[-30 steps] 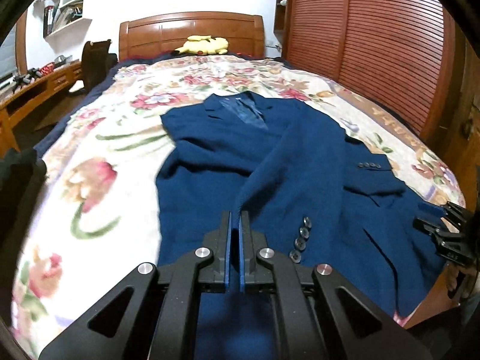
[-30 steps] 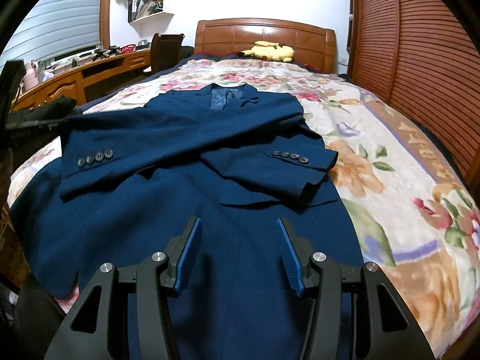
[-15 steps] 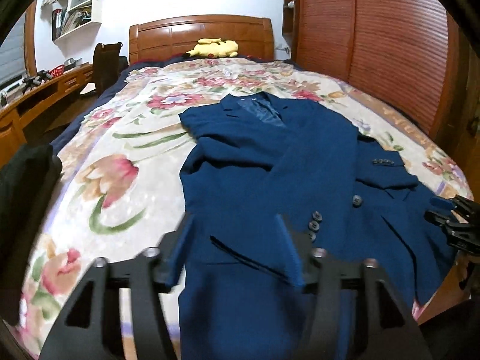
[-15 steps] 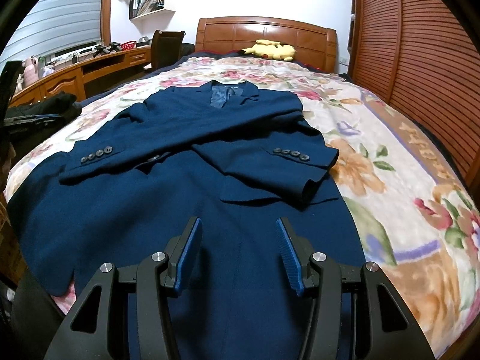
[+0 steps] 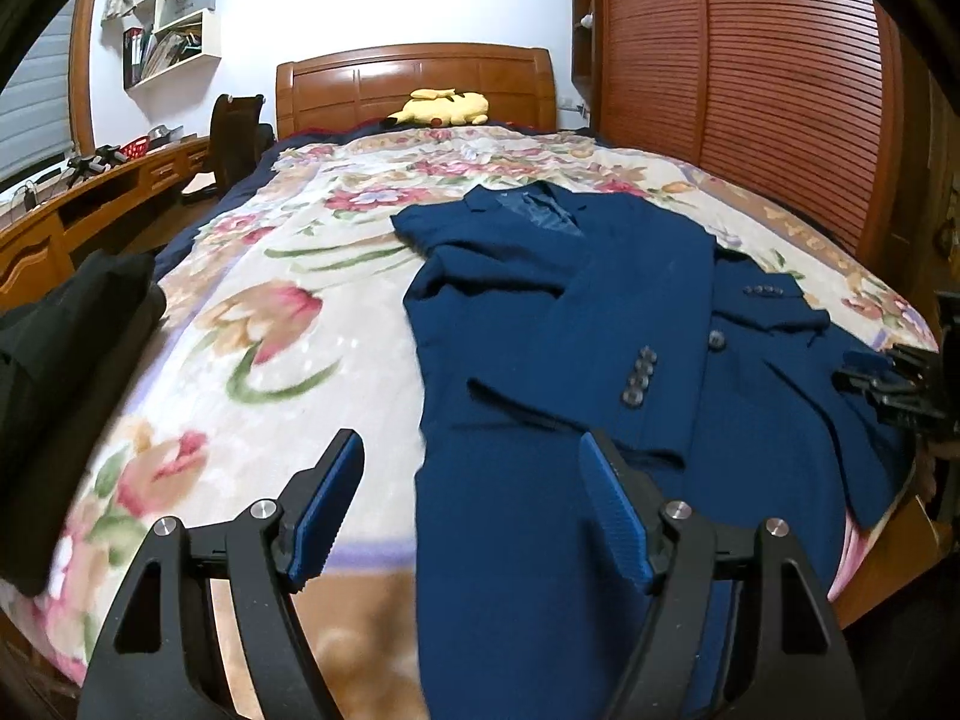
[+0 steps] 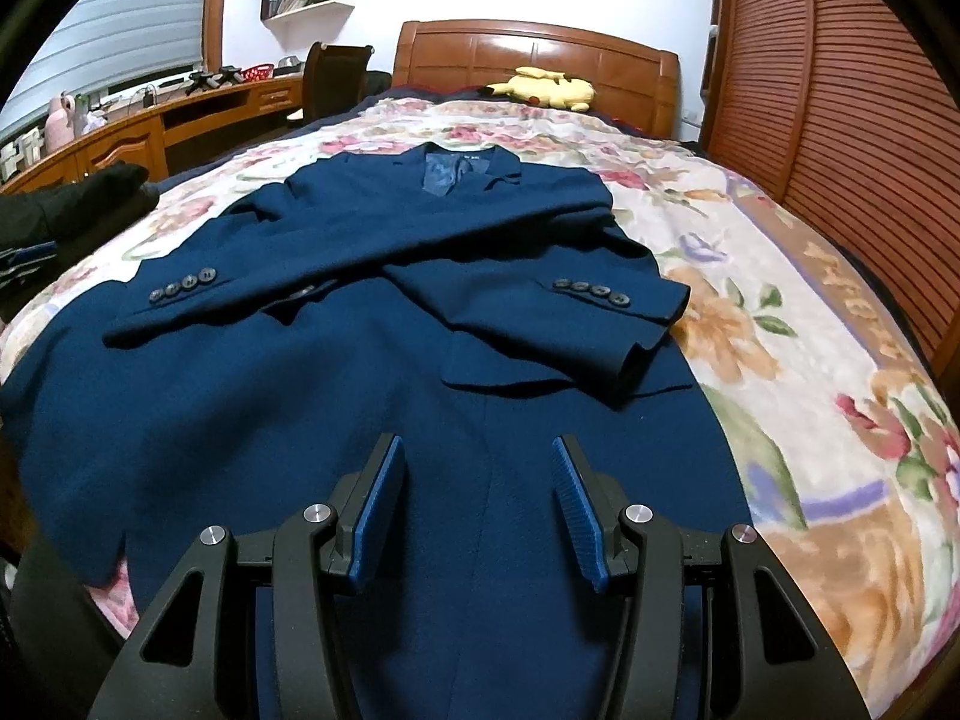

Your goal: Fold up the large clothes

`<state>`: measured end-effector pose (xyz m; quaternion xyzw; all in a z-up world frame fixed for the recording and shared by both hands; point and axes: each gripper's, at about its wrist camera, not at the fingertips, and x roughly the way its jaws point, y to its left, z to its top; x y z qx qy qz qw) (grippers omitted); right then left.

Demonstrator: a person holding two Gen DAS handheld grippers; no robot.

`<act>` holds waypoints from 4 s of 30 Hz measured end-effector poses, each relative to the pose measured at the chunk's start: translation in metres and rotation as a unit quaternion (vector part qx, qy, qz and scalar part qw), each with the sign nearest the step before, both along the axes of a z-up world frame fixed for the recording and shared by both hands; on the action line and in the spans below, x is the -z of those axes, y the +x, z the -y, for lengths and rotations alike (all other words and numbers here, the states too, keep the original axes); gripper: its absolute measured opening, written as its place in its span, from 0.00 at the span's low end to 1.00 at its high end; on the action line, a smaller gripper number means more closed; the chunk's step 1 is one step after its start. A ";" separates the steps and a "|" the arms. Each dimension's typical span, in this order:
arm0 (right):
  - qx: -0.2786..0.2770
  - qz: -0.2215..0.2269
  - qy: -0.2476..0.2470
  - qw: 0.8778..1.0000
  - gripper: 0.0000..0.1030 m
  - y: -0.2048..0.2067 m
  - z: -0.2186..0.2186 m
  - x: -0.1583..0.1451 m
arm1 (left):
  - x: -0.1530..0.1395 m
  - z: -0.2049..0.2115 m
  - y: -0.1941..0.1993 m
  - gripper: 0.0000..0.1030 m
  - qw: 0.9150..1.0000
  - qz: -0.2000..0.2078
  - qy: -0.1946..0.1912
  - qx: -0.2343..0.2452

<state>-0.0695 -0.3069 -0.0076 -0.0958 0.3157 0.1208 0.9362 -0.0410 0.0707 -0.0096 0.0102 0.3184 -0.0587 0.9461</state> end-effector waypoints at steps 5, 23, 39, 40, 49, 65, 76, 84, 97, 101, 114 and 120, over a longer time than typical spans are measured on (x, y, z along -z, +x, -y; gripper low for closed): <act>-0.001 -0.008 -0.004 1.000 0.51 0.006 -0.001 0.004 | 0.013 -0.006 -0.010 0.73 1.000 -0.011 0.001 -0.003; -0.003 -0.016 0.002 1.000 0.53 0.012 0.001 0.010 | 0.040 -0.016 -0.023 0.73 0.999 -0.028 -0.015 -0.013; -0.004 -0.036 -0.033 0.999 0.55 -0.001 0.031 -0.007 | 0.044 -0.017 -0.050 0.73 0.999 -0.025 -0.033 0.017; -0.002 -0.037 -0.044 0.998 0.55 -0.003 0.034 -0.007 | 0.044 -0.017 -0.051 0.73 0.999 -0.024 -0.032 0.018; 0.026 -0.046 -0.034 0.998 0.55 -0.024 0.070 -0.014 | 0.044 -0.018 -0.061 0.61 0.998 -0.025 -0.043 0.030; 0.038 -0.081 -0.005 0.996 0.57 -0.026 0.080 -0.007 | 0.047 -0.013 -0.070 0.48 0.997 -0.033 -0.048 0.048; -0.030 -0.088 0.030 0.995 0.14 -0.038 0.081 -0.014 | 0.041 -0.003 -0.068 0.14 0.995 -0.044 -0.045 0.071; -0.031 -0.023 0.040 0.998 0.07 -0.052 0.068 -0.042 | -0.027 0.004 -0.081 0.09 0.995 0.035 -0.055 0.073; -0.043 0.098 0.083 0.991 0.05 -0.089 0.053 -0.121 | -0.118 0.005 -0.083 0.08 0.988 0.129 -0.054 0.067; -0.052 0.126 0.091 0.987 0.05 -0.109 0.051 -0.143 | -0.148 0.005 -0.083 0.08 0.985 0.154 -0.044 0.070; -0.067 0.220 0.094 0.969 0.05 -0.179 0.064 -0.208 | -0.238 -0.004 -0.105 0.08 0.971 0.228 -0.032 0.062; -0.067 0.255 0.088 0.961 0.05 -0.213 0.072 -0.232 | -0.264 -0.011 -0.120 0.08 0.964 0.256 -0.032 0.057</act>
